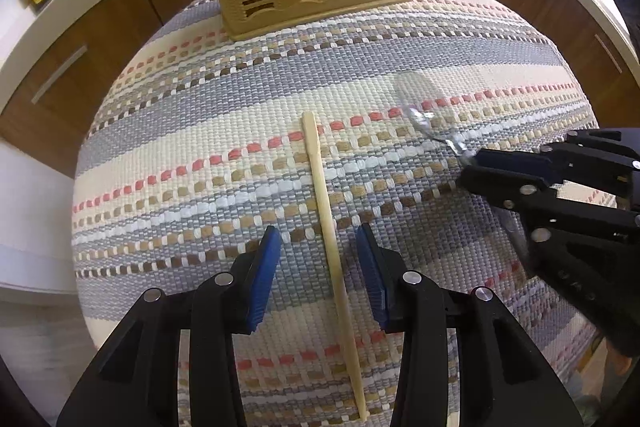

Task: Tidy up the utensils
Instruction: 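Grasp the last chopstick with the left tool while the right tool grasps the last clear spoon, then carry chopstick and spoon into the basket and open both tools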

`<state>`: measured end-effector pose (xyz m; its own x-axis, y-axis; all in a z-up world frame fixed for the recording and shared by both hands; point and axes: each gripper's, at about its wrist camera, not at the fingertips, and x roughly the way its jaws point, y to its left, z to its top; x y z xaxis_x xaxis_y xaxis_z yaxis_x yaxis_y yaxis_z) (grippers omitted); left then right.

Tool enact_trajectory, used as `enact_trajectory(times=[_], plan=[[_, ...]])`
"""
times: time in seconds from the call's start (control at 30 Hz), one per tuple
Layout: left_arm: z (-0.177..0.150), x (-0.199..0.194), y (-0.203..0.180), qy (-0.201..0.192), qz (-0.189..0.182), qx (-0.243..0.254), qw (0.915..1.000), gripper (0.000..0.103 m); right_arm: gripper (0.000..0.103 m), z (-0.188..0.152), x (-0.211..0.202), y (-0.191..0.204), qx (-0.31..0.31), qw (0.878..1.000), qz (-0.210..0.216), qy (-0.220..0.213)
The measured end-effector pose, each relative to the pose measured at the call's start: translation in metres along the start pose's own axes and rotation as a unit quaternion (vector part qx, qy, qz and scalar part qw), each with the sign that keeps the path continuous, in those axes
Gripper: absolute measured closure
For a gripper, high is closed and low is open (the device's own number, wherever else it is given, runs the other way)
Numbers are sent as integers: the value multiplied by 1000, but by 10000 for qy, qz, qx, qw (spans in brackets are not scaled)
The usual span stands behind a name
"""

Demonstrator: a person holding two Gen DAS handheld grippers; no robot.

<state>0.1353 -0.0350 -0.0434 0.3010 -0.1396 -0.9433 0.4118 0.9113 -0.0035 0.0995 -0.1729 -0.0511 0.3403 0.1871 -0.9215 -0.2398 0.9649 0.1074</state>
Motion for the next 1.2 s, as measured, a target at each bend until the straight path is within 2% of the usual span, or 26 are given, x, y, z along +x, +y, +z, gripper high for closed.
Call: enact_trajectory(times=[0.13, 0.2, 0.33, 0.47, 0.53, 0.6, 0.8, 0.93, 1.03, 1.1, 1.2], plan=[[4, 3, -7, 54, 71, 75, 9999, 66, 93, -9, -11, -21, 223, 9997, 26, -120], [6, 4, -12, 70, 63, 112, 9999, 71, 93, -11, -16, -33, 322, 9993, 61, -168], [8, 4, -15, 84, 88, 78, 9999, 71, 93, -12, -30, -46, 433, 9986, 71, -291], [7, 3, -20, 77, 82, 96, 9999, 81, 93, -13, -40, -59, 505, 9980, 104, -356], [7, 2, -21, 62, 97, 107, 9999, 83, 93, -14, -42, -61, 521, 9979, 120, -378], [5, 1, -21, 46, 73, 68, 9999, 96, 93, -14, -44, -61, 505, 9978, 116, -408], [-6, -7, -3, -146, -146, -201, 9996, 100, 93, -11, -48, -46, 372, 9979, 15, -539], [-11, -26, 4, -633, -393, -355, 9966, 100, 93, -7, -57, -39, 230, 9965, 19, -809], [-11, -51, 7, -1109, -555, -415, 9914, 100, 93, -4, -74, -32, 55, 9928, -98, -1191], [-11, -73, 10, -1466, -647, -436, 9861, 100, 93, -2, -86, -29, -39, 9901, -75, -1403], [-9, -109, 11, -2093, -751, -464, 9739, 100, 93, 3, -106, -28, -110, 9850, 11, -1723]])
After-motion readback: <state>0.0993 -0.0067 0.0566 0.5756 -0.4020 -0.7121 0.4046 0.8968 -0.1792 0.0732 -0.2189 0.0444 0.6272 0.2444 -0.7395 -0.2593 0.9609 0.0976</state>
